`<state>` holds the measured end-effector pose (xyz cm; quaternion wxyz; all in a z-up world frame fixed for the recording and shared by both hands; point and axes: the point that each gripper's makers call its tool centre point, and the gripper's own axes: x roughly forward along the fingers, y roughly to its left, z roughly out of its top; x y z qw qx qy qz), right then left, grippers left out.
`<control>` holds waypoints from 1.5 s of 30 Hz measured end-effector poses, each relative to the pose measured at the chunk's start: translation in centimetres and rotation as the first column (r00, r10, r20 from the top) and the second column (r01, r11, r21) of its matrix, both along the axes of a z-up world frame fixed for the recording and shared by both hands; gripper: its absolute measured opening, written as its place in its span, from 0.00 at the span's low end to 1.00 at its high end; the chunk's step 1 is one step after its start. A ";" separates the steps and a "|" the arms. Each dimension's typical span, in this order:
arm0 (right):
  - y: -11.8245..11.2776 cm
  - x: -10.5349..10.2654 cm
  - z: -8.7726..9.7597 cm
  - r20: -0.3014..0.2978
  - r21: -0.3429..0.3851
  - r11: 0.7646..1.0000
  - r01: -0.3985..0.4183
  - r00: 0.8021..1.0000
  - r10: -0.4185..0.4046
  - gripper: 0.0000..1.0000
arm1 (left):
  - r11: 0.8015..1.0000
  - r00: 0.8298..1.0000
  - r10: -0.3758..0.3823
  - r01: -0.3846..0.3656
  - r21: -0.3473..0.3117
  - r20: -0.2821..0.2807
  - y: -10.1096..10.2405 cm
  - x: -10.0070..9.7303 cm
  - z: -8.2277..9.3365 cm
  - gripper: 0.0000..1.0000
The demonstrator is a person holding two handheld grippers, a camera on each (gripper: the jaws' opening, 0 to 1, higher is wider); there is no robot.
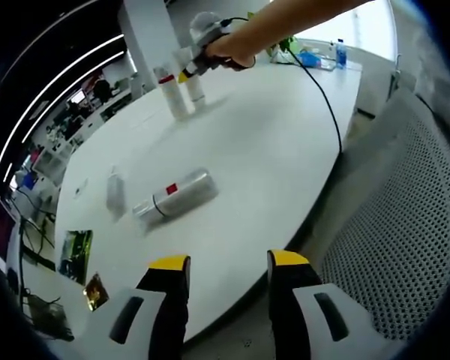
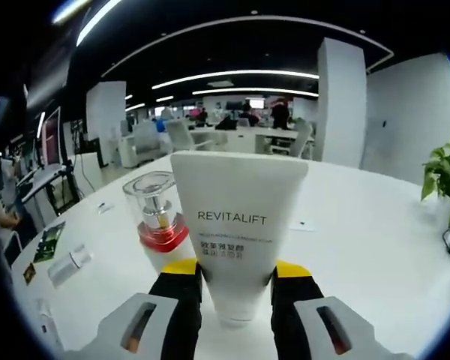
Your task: Arrange the skincare products in the storage area until every visible bottle or jar stands upright without overlapping.
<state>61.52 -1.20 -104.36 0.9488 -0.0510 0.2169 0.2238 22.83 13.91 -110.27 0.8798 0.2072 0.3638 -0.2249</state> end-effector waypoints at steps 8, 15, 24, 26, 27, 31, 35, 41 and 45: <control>0.1 -0.7 -0.1 -0.049 0.060 0.998 -0.014 0.999 0.017 0.33 | 1.000 1.000 0.000 0.000 0.004 0.001 0.1 0.0 0.0 0.37; -0.7 -2.4 -0.4 -0.060 0.089 0.990 -0.113 0.991 0.119 0.39 | 1.000 1.000 -0.003 0.003 0.005 0.003 0.1 0.0 0.0 0.36; -0.7 -2.7 -0.8 -0.014 0.033 0.919 -0.392 0.919 0.393 0.41 | 1.000 1.000 -0.011 0.011 0.004 -0.004 0.0 -0.1 -0.1 0.35; -0.6 -2.3 -1.6 -0.026 0.009 0.912 -0.409 0.912 0.410 0.40 | 1.000 1.000 -0.011 0.011 0.003 -0.006 -0.1 -0.1 -0.1 0.35; -0.5 -2.2 -1.8 -0.029 0.011 0.911 -0.413 0.910 0.413 0.40 | 1.000 1.000 -0.011 0.011 0.002 -0.008 -0.1 -0.1 -0.1 0.35; -0.4 -2.1 -3.1 -0.067 -0.025 0.900 -0.434 0.899 0.432 0.32 | 1.000 1.000 -0.011 0.011 0.004 -0.016 0.0 -0.2 -0.3 0.35; -0.2 -2.5 -4.4 -0.106 -0.063 0.882 -0.467 0.882 0.459 0.26 | 1.000 1.000 -0.009 0.009 0.004 -0.020 0.0 -0.2 -0.4 0.35; -0.4 -2.4 -5.3 -0.127 -0.124 0.874 -0.470 0.881 0.455 0.24 | 1.000 1.000 -0.010 0.010 0.004 -0.024 -0.1 -0.3 -0.4 0.35; -0.4 -1.9 -5.0 -0.124 -0.117 0.887 -0.446 0.893 0.433 0.21 | 1.000 1.000 -0.007 0.007 0.005 -0.025 0.0 -0.3 -0.4 0.35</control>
